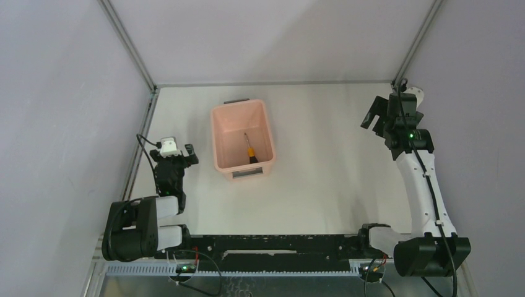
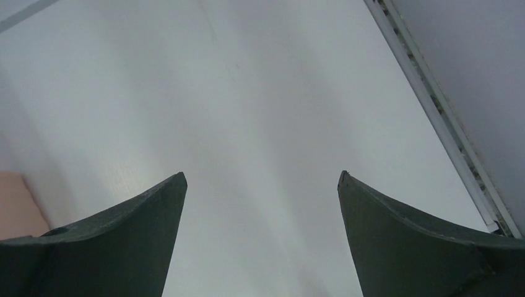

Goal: Put the screwdriver in the bin

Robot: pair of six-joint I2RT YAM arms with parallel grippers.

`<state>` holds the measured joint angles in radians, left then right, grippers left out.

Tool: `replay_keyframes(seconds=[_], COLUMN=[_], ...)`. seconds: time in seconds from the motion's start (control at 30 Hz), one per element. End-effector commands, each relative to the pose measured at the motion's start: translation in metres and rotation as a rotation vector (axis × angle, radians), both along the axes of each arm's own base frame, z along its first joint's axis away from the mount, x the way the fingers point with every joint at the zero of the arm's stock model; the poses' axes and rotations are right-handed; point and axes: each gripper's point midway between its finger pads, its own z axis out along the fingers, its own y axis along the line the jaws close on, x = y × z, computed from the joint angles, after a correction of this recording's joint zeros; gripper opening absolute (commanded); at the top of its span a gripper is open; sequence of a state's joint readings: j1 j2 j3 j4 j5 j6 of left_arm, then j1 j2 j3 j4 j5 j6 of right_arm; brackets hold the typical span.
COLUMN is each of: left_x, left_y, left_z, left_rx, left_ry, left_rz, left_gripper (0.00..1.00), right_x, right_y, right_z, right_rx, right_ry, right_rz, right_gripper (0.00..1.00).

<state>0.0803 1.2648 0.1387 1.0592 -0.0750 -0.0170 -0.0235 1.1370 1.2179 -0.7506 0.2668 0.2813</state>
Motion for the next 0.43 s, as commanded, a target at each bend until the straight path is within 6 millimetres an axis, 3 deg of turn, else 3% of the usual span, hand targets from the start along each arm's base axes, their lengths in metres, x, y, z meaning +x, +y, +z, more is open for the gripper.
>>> replay_keyframes(seconds=[0.0,0.4], left_x=[0.010,0.011], left_y=[0.000,0.000], left_z=[0.025,0.025], left_rx=[0.018,0.018], left_ry=[-0.070,-0.071], left_rz=[-0.004,-0.004], left_gripper=[1.00,1.00], right_x=[0.002,0.002], right_y=[0.005,0.007], right_z=[0.002,0.012], right_rx=[0.024,0.027], right_ry=[-0.026,-0.068], right_rz=[0.017,0.025], right_gripper=[1.00,1.00])
